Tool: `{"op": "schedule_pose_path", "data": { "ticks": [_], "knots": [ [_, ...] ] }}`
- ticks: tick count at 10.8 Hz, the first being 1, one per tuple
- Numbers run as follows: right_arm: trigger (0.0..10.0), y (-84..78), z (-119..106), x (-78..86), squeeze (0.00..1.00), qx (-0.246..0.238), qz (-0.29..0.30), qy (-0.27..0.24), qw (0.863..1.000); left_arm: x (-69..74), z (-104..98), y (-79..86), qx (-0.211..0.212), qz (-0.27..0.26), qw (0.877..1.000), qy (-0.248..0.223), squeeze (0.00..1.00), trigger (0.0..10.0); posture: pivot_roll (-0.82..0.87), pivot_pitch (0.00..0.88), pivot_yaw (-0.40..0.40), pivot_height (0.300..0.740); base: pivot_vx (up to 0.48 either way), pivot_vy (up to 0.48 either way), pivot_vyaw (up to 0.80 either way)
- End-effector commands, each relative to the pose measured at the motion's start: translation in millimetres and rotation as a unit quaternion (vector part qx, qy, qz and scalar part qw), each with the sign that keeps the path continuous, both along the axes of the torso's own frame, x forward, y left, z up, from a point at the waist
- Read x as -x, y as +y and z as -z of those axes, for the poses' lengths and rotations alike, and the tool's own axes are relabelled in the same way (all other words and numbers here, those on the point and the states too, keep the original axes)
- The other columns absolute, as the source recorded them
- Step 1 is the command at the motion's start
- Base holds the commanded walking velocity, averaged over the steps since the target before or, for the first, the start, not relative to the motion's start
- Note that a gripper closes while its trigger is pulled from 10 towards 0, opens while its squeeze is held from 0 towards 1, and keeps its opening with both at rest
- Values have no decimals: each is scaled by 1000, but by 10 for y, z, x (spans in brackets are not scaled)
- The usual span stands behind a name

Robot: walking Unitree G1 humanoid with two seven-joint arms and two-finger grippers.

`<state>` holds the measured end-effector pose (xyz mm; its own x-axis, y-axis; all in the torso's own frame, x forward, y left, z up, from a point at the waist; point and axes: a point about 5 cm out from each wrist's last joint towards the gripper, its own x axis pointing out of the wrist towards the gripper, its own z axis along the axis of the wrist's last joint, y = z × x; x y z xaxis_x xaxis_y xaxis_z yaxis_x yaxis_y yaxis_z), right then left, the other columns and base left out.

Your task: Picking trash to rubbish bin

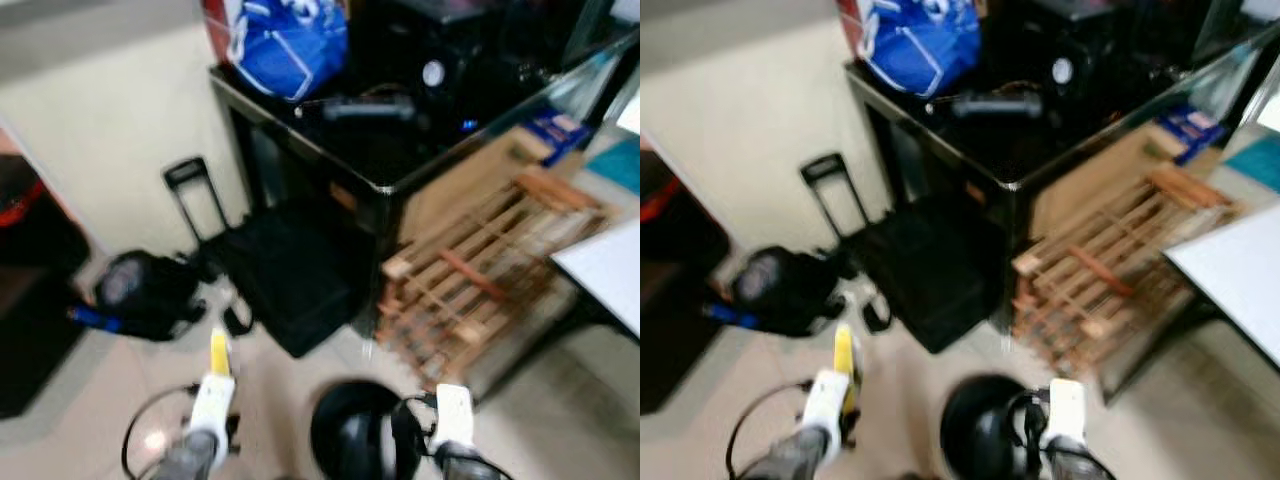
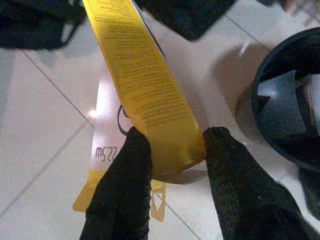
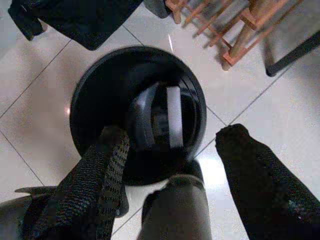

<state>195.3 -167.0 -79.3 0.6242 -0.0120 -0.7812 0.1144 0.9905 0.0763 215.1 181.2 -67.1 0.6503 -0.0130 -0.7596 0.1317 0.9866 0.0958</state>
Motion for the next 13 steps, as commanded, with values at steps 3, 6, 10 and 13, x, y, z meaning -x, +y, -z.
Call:
{"op": "schedule_pose_path", "data": {
  "ticks": [3, 6, 10, 13],
  "knots": [
    [10000, -58, 38, 80, 0, 8, 3, 14, 1000, 70, 46, -44, 1, 10, 1000, 13, 0, 10000, -89, 82, 92, 740, 0, 0, 0],
    [10000, -67, 39, 85, 0, 10, 2, 15, 1000, 34, 28, -72, -1, 18, 1000, 8, 0, 10000, -89, 93, 86, 740, 0, 0, 0],
    [10000, -153, -9, 8, 0, 22, 4, 1, 1000, -196, -105, -144, -6, 39, 999, -20, 0, 10000, -100, 114, 78, 740, 0, 0, 0],
    [10000, -120, -86, -120, 0, 11, -25, -30, 999, -413, -252, -349, 14, 75, 996, -53, 0, 10000, -127, 162, 67, 740, 0, 0, 0]
  ]
}}
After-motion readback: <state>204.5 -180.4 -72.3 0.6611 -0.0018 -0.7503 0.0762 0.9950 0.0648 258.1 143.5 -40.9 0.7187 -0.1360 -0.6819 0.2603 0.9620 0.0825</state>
